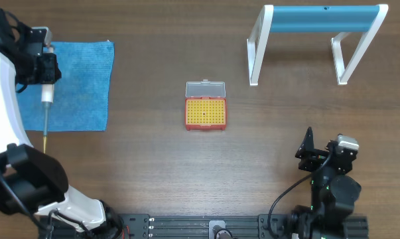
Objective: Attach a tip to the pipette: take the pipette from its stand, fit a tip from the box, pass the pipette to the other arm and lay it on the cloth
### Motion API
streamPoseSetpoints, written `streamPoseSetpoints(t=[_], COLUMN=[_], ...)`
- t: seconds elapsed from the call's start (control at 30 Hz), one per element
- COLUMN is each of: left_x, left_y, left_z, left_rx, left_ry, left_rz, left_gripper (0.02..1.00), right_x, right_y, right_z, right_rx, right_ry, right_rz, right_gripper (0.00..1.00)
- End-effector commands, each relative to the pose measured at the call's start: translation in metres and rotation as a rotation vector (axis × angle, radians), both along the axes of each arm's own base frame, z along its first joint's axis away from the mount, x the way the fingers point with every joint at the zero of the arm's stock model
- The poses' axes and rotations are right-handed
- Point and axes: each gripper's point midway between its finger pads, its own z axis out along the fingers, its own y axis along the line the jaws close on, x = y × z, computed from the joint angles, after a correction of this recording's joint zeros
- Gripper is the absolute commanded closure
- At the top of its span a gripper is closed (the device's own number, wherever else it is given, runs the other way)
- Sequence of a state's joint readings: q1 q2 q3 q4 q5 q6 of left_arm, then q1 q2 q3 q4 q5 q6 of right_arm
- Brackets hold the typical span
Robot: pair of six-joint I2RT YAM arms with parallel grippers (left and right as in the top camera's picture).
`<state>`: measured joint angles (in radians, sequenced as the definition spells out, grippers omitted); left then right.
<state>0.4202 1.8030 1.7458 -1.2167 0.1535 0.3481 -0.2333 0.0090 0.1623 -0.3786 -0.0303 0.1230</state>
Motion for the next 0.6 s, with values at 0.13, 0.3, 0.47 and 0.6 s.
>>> streamPoseSetpoints(t=[0.13, 0.3, 0.47, 0.6], left_x=[0.051, 0.081, 0.122, 0.150], left_y=[0.023, 0.028, -0.012, -0.033], left_z=[-0.036, -0.072, -0.102, -0.113], left_rx=[0.037, -0.017, -0.020, 0.033], left_ry=[-0.059, -0.089, -0.126, -0.176], left_rz=[-0.009, 0.059, -0.020, -0.045], left_gripper=[0.991, 0.991, 0.991, 0.989], right_x=[0.004, 0.004, 0.004, 0.004], right_y=[-0.011, -0.011, -0.011, -0.011], right_z=[-0.020, -0.020, -0.020, -0.020], right_rx=[0.010, 0.011, 0.011, 0.011], right_ry=[0.020, 0.020, 0.020, 0.020], right_rz=[-0.065, -0.062, -0.062, -0.062], right_gripper=[0.224, 0.224, 0.222, 0.224])
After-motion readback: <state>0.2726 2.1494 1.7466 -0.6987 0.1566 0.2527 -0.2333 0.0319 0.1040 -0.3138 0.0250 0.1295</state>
